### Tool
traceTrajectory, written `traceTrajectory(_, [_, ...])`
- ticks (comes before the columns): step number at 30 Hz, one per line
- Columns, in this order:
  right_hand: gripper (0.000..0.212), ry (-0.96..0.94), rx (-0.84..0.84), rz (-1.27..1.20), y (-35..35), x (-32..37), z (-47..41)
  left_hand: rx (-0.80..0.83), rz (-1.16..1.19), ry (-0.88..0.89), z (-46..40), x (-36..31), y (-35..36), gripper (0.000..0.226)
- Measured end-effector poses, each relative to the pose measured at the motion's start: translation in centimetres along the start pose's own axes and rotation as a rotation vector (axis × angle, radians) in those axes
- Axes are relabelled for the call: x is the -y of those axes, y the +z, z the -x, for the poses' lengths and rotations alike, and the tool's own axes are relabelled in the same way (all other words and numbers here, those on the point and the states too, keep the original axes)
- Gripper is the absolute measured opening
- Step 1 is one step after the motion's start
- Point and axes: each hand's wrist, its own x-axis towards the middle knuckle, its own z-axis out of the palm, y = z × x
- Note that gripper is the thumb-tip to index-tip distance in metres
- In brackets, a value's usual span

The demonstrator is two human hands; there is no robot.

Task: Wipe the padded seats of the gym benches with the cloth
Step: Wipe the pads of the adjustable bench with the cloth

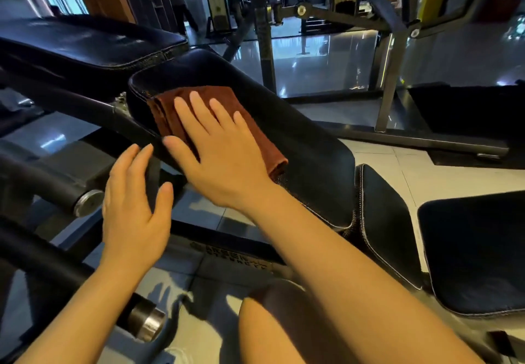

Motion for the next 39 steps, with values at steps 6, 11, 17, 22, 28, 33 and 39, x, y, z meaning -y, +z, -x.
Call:
traceTrajectory(6, [0.066, -0.038, 0.019, 0.218, -1.3, -8.0, 9.9, 0.052, -0.155, 0.061, -0.4, -1.0, 1.0, 0.057])
traceTrajectory(11, [0.073, -0.053, 0.044, 0.371, -2.7, -11.2, 13.8, 0.011, -0.328, 0.212, 0.3, -0.4, -1.2, 0.053])
traceTrajectory(17, [0.082, -0.125, 0.032, 0.254, -1.5, -6.9, 6.3, -0.035, -0.478, 0.101, 1.4, 2.7, -5.9, 0.056])
traceTrajectory(22, [0.068, -0.181, 0.132, 0.073, -1.0, 0.4, -6.5, -0.055, -0.489, 0.011, 1.6, 4.7, -6.4, 0.059])
traceTrajectory(28, [0.066, -0.103, 0.203, -0.006, -0.8, 1.1, -11.6, -0.111, -0.418, 0.031, 1.5, 5.2, -6.5, 0.054])
traceTrajectory(33, [0.067, 0.183, 0.206, -0.038, -2.3, -4.3, -6.4, -0.119, -0.399, 0.041, 1.6, 5.2, -6.5, 0.053])
traceTrajectory(39, [0.077, 0.504, 0.169, -0.061, -4.0, -10.1, 5.0, -0.134, -0.392, 0.054, 1.6, 4.9, -6.4, 0.052])
